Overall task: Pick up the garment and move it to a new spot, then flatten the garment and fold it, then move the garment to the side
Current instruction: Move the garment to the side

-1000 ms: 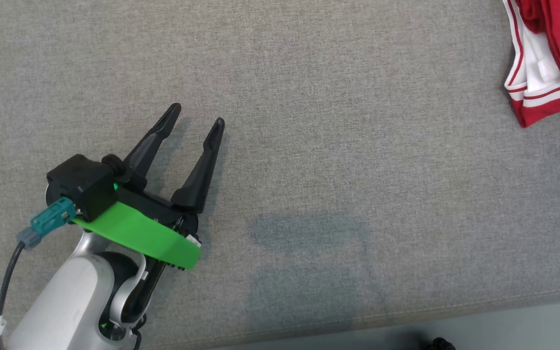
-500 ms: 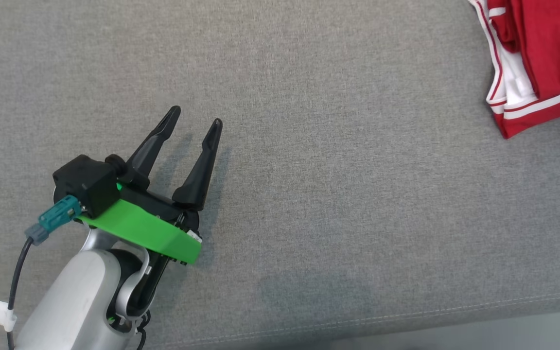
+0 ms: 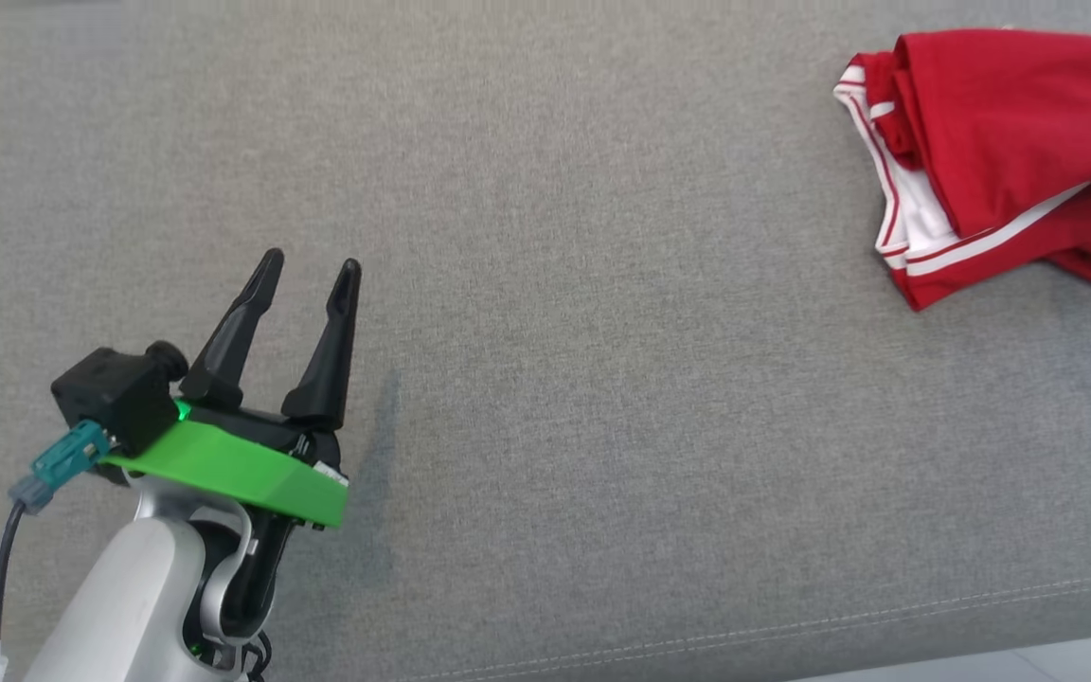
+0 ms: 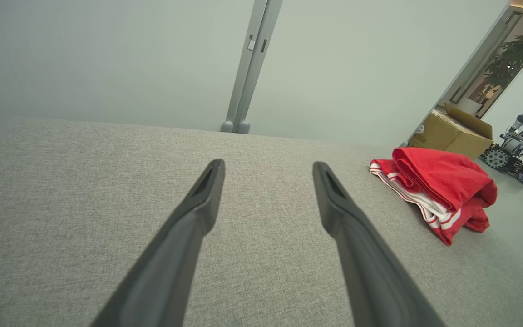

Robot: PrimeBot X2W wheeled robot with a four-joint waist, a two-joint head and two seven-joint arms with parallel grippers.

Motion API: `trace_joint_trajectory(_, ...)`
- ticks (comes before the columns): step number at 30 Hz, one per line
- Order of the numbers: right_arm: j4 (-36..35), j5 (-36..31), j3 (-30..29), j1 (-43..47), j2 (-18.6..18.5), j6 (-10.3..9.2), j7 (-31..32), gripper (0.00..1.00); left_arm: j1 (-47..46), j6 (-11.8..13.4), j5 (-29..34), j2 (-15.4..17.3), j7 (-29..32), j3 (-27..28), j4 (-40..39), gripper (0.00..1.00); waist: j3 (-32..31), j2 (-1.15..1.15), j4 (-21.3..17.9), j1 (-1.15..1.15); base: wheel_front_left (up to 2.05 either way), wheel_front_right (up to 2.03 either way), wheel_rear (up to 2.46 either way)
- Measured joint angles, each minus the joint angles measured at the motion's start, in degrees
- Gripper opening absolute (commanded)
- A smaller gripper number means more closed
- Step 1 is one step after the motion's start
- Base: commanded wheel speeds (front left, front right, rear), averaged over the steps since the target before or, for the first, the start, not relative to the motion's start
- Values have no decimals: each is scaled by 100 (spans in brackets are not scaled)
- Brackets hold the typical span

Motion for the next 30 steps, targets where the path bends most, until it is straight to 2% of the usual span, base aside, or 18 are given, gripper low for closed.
trace_joint_trajectory(7,-514,-52,-23,514,221,-15,-25,100,321,103,-236,-152,-221,253,199,100,-538,0,-17,0,0,0,0)
trace_joint_trajectory(11,-808,-33,-25,1027,471,-141,-25,100,521,199,-179,-118,-267,328,277,100,-832,0,9,0,0,0,0)
trace_joint_trajectory(19,-1773,-191,-305,1567,924,-523,-25,100,893,349,245,98,-375,505,370,100,-1259,0,74,0,0,0,0)
trace_joint_trajectory(26,-2312,-546,-760,2259,972,-712,-25,100,1061,397,366,9,-470,588,403,100,-1370,0,138,0,0,0,0)
trace_joint_trajectory(30,-2597,-764,-920,2609,1040,-716,-25,100,1216,423,602,56,-512,698,354,100,-1395,0,161,0,0,0,0)
